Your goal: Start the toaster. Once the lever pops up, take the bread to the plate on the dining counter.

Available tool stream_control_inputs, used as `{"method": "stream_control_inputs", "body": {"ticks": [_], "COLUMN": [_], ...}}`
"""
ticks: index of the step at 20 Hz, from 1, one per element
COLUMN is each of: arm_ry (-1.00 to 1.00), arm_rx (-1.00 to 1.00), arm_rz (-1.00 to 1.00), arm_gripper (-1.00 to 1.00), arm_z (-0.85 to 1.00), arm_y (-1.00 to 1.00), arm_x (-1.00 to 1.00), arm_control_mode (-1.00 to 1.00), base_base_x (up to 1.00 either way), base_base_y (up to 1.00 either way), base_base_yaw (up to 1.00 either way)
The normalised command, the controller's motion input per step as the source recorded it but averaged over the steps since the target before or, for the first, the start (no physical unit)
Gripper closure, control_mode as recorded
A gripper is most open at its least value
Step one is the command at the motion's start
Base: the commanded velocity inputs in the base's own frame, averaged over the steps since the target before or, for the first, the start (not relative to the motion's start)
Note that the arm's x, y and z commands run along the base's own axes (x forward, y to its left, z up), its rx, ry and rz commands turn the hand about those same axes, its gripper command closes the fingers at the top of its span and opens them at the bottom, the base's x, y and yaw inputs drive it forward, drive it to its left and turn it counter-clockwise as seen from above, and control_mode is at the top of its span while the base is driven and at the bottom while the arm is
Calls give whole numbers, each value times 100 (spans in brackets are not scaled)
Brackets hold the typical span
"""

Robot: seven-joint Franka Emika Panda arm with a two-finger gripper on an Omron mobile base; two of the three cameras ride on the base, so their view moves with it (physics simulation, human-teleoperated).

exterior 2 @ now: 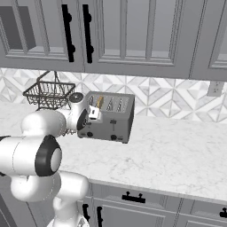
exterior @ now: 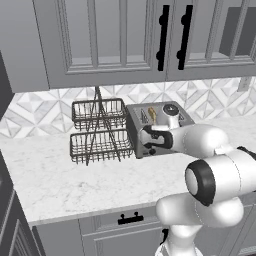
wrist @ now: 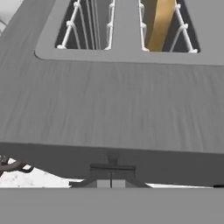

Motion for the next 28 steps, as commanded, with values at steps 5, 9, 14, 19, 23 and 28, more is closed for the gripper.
{"method": "stream_control_inputs", "body": {"ticks": [5, 9, 14, 19, 23, 28], "arm_ry": [-1, -5, -35, -44, -19, 1], "arm_rx": [0, 0, 1, 3, 1, 1], "arm_rz": [-2, -4, -2, -3, -3, -6], "arm_gripper": [100, 100, 100, 100, 100, 100], "arm_z": [-96, -100, 30, 100, 100, 96], "arm_y": [0, 1, 0, 0, 0, 0], "arm_x": [-40, -14, -67, -67, -3, -8], "arm_control_mode": [-100, -100, -100, -100, -100, -100], "base_base_x": [0, 0, 0, 0, 0, 0], "base_base_y": [0, 0, 0, 0, 0, 0], "base_base_yaw": [0, 0, 0, 0, 0, 0]}}
